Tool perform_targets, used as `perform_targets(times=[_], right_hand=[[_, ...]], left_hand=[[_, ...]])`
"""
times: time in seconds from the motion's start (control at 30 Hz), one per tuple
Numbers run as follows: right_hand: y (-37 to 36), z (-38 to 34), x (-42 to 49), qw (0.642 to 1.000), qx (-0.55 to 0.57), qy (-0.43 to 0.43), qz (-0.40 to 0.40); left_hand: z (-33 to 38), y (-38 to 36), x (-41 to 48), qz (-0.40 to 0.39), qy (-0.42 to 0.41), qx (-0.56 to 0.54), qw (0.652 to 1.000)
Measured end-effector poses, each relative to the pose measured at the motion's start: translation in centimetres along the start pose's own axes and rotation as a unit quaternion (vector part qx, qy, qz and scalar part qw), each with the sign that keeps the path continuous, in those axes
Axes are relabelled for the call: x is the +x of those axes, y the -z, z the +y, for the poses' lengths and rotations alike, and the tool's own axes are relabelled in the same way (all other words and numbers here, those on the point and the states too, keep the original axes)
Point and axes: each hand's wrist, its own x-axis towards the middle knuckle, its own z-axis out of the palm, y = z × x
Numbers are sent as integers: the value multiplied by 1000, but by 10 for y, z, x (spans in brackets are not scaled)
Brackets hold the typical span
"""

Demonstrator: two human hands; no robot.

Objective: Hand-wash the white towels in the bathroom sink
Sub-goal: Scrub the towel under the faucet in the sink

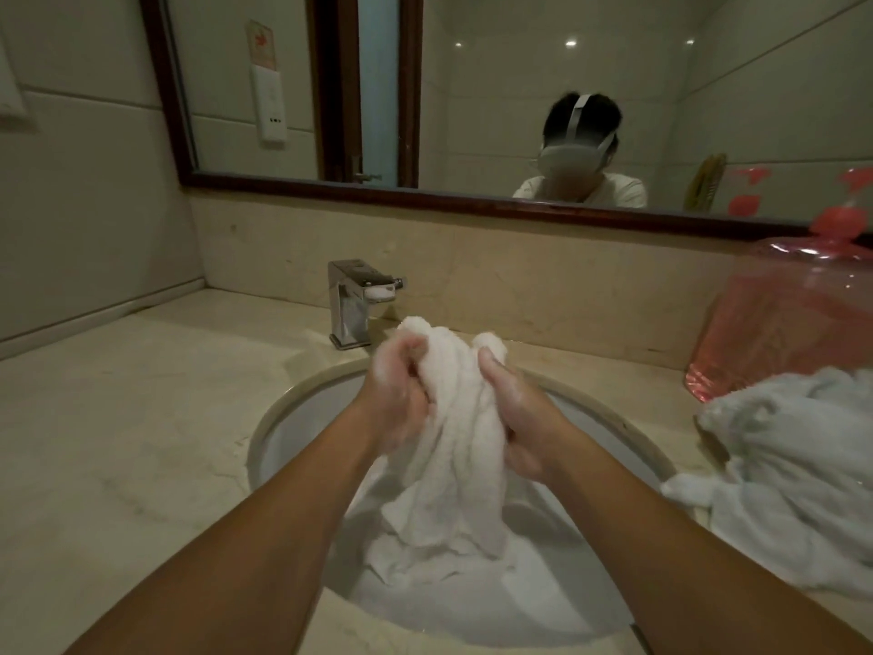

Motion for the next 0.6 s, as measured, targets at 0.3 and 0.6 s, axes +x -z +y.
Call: perform_targets(times=[0.3,0.6], right_hand=[[-2,-4,2,994,65,85,24],[14,-13,0,977,-89,103,167]], left_hand=[[-27,-25,8,24,-76,163,983],[-15,-18,12,160,-27,209,964]])
